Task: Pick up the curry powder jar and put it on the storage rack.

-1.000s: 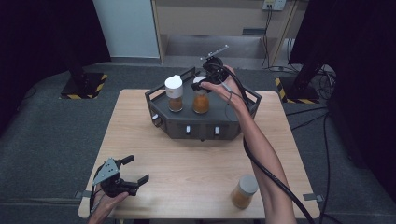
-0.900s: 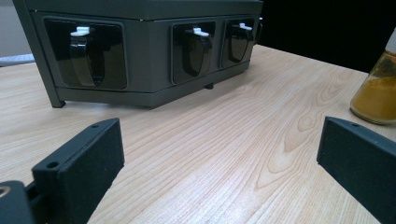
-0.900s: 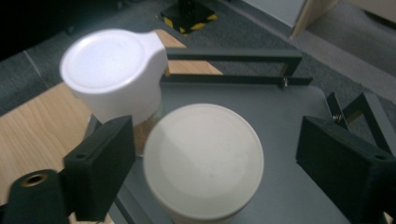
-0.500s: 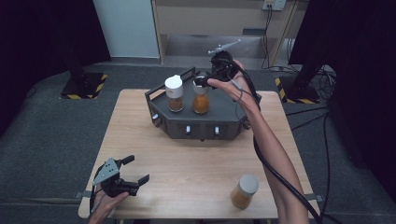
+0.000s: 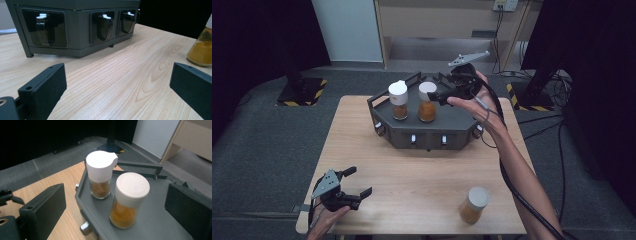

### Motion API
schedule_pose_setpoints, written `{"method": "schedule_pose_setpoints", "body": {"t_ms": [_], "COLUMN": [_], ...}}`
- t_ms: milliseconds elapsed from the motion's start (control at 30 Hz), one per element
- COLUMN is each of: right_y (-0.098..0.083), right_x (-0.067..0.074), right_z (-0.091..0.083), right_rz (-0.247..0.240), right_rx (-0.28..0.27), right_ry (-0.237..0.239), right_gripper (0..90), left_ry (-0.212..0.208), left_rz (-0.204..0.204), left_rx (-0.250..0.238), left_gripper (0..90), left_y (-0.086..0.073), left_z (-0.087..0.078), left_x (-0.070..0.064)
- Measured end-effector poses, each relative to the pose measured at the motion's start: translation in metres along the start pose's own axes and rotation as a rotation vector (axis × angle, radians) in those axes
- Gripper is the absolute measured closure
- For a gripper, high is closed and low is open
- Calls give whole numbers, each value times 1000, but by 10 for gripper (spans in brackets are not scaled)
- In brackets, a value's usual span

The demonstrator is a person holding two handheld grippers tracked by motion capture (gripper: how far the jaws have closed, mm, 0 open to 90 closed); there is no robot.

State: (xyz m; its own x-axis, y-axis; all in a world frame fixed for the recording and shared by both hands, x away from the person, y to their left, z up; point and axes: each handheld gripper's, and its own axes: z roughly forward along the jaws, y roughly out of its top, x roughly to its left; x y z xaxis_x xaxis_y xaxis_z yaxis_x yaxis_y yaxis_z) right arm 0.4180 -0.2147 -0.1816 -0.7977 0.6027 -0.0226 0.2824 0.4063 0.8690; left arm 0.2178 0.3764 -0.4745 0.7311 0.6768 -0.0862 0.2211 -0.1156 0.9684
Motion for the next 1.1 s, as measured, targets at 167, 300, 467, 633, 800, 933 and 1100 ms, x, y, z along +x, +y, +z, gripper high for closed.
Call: {"method": "schedule_pose_setpoints", "body": {"t_ms": [167,300,467,633,800,933,1100], "right_y": [-13,-25,-43,-63,-89,-113,-146], "right_x": [6,12,18,25,28,30,35], "right_z": [-25,-43,-63,-82,-101,-114,-123], "right_rz": [-18,-43,-50,-51,-34,-10,17], "right_rx": [-38,-64,-94,-107,-137,-143,-153], "right_ry": [4,1,0,-25,-51,-64,-105], "right_gripper": [31,32,32,32,27,31,34], "left_ry": [0,-2,0,4,10,10,10], "left_rz": [1,4,6,7,4,5,8], "left_rx": [0,0,4,4,2,3,10], "left_gripper": [0,0,0,0,0,0,0], "left_y": [0,0,1,1,1,1,2], "left_z": [0,0,0,-1,-1,-1,0], "left_x": [0,-1,-2,-3,-4,-4,-5]}}
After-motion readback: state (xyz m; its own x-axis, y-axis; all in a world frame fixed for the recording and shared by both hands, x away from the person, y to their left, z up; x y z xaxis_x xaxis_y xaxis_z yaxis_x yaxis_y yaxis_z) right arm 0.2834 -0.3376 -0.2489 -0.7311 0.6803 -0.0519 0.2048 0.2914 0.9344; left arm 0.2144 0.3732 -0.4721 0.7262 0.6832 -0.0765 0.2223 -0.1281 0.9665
